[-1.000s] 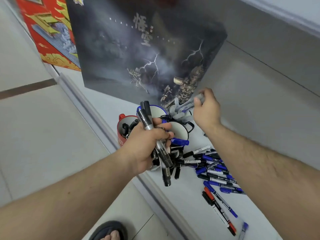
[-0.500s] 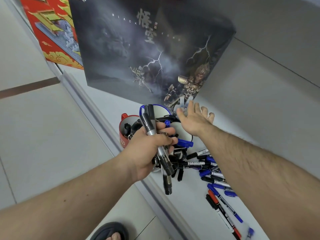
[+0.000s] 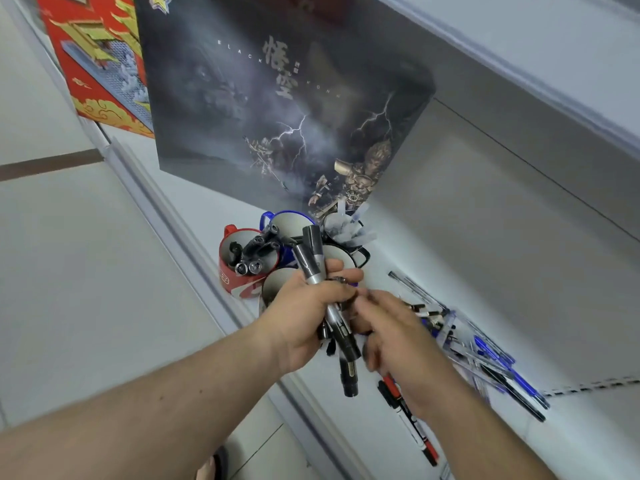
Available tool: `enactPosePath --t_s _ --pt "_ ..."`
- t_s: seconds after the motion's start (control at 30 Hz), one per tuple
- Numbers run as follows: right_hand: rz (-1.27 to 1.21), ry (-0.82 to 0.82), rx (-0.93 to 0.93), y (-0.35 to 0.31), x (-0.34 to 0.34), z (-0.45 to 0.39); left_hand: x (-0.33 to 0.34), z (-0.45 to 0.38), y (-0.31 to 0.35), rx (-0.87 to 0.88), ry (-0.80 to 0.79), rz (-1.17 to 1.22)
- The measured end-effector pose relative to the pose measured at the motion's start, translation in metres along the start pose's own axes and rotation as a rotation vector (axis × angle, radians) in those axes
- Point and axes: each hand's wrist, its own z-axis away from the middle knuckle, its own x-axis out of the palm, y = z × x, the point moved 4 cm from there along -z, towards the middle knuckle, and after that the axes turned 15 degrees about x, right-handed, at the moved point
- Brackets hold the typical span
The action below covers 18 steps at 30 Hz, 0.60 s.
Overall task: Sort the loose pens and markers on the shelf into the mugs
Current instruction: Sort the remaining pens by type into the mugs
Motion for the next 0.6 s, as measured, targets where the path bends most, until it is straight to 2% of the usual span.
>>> enactPosePath --t_s 0.1,0.2,0.37,0.5,0.6 --pt "-0.05 -0.101 0.018 0.014 0.009 0.006 0.006 0.006 -0.01 -0.003 -0.016 -0.044" --pt "-0.118 -0.104 0.019 0.019 0.008 0.006 0.005 0.009 -0.005 0.038 -0.022 -0.103" --pt "-0.124 0.149 -0.047 0.033 -0.008 -0.005 -0.002 0.008 0.003 0.056 0.033 -0.147" --pt "-0.307 0.309 -0.231 0.013 -0.028 0.005 -0.018 0.006 0.018 0.124 0.087 -0.255" --pt "-0.278 0.408 -0.369 -0.002 -0.024 0.005 -0.046 -0.001 0.047 0.247 0.218 -0.26"
